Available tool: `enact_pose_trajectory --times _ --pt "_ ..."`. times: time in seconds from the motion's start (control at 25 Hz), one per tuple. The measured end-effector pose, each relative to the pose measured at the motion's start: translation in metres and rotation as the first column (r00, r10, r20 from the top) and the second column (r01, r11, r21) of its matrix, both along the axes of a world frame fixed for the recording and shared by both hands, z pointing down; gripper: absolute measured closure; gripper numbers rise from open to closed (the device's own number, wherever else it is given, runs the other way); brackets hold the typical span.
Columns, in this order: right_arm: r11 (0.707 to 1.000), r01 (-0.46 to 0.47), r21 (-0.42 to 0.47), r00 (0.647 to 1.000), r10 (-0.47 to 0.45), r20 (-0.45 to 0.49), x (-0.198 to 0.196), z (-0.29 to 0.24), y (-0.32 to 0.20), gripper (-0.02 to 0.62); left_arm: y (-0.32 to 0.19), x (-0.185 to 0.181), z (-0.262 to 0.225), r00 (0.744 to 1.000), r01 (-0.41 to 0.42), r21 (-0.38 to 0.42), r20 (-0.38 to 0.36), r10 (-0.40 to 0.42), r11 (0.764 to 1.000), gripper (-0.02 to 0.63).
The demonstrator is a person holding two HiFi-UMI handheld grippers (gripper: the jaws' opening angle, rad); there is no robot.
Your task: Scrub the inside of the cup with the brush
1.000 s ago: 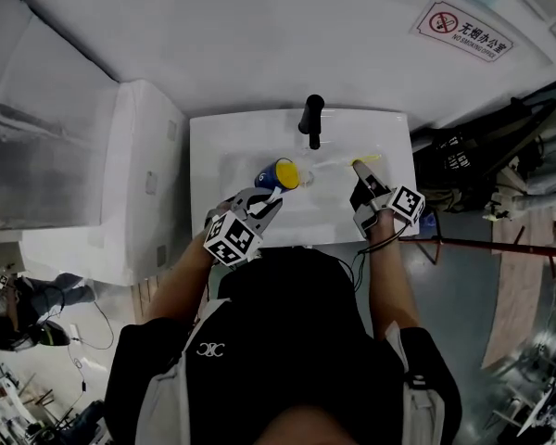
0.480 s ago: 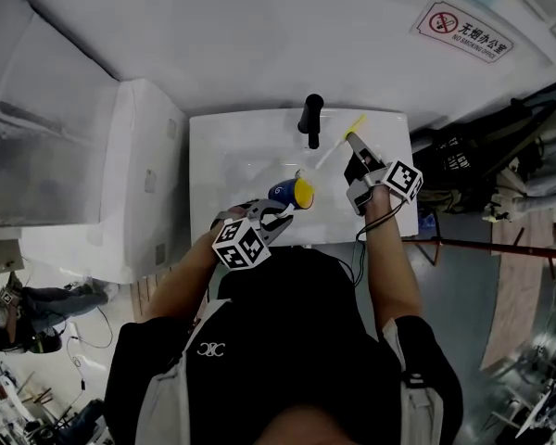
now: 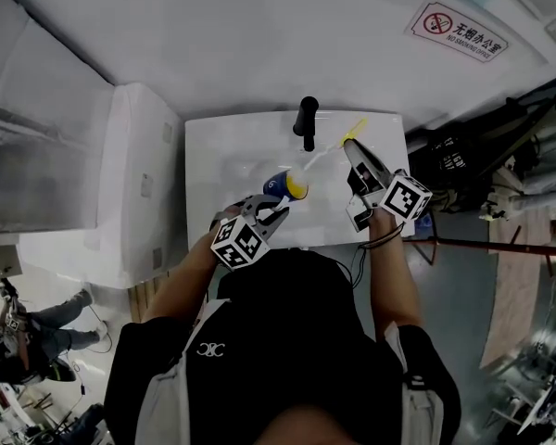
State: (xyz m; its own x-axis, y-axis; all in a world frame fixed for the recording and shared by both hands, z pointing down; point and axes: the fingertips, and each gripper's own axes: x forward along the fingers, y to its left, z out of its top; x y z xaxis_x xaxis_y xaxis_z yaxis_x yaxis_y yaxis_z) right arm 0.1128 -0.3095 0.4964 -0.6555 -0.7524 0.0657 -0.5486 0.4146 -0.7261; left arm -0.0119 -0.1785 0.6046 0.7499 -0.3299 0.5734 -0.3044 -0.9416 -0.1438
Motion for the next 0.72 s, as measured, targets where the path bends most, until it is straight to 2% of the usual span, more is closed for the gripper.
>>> enact_pose_trajectory --times 0.16,0.4,0.72 --pt "0.992 -0.027 0.125 0.998 0.034 -0.051 -0.003 -0.034 0.017 0.551 -0.011 -0.003 -0.005 0.999 0.038 0.027 -0.024 -0.038 0.999 0.56" --pt "0.961 -0.057 0.272 0.994 0.08 -0.074 -0.005 -0.086 0.029 0.551 -0.021 -0.008 -0.009 0.997 0.07 0.034 -0.045 -0.068 0.997 0.56" --pt "0.927 -0.119 0.355 0.984 0.159 -0.086 0.008 -0.122 0.036 0.551 -0.031 -0.025 -0.003 0.984 0.155 -0.028 -0.089 -0.157 0.988 0.56"
